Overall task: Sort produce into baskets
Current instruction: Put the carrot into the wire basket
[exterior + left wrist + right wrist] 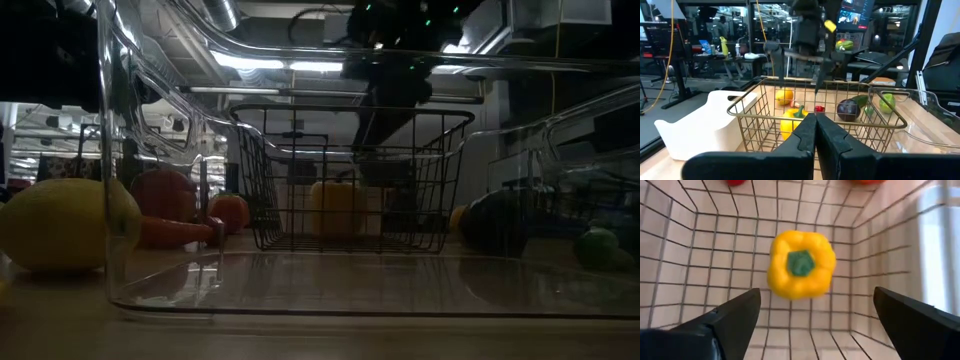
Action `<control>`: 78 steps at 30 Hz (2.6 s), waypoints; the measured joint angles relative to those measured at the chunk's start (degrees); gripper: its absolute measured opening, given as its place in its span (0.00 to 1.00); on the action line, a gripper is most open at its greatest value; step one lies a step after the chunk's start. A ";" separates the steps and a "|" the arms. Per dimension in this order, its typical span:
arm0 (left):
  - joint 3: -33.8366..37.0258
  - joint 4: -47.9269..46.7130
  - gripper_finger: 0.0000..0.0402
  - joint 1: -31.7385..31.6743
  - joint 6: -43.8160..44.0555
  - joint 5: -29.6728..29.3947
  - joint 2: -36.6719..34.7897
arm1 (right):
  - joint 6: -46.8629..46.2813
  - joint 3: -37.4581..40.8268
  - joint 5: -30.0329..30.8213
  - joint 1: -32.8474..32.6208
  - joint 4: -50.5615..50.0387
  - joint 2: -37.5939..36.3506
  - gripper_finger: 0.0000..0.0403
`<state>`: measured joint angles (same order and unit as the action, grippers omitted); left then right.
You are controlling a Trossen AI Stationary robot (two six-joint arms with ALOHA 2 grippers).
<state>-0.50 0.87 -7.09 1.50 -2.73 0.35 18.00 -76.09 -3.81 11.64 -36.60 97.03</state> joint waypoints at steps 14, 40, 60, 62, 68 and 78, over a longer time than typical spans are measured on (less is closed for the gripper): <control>-0.01 0.00 0.01 -0.01 0.00 0.00 0.01 | -0.19 -0.04 9.96 0.00 -11.09 -17.09 0.95; 0.00 0.01 0.01 0.00 6.67 0.00 0.01 | -24.84 14.00 8.20 -1.64 -13.11 -51.83 0.95; 0.00 4.94 0.34 0.00 17.05 -5.35 0.07 | -28.37 33.74 8.17 -1.53 -3.51 -60.37 0.95; -0.01 6.83 0.41 0.00 17.24 -5.35 0.27 | -28.39 33.86 8.17 -1.52 -3.49 -60.39 0.95; -0.06 9.89 0.57 -0.02 17.27 -4.71 1.78 | -28.44 33.86 8.17 -1.51 -3.35 -60.40 0.95; -9.14 6.85 0.59 -0.02 12.69 -3.38 12.51 | -28.46 33.86 8.15 -1.49 -3.34 -60.41 0.95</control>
<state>-9.64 7.72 -7.11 14.19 -6.11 12.86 -10.46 -42.24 4.34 10.15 -39.94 36.62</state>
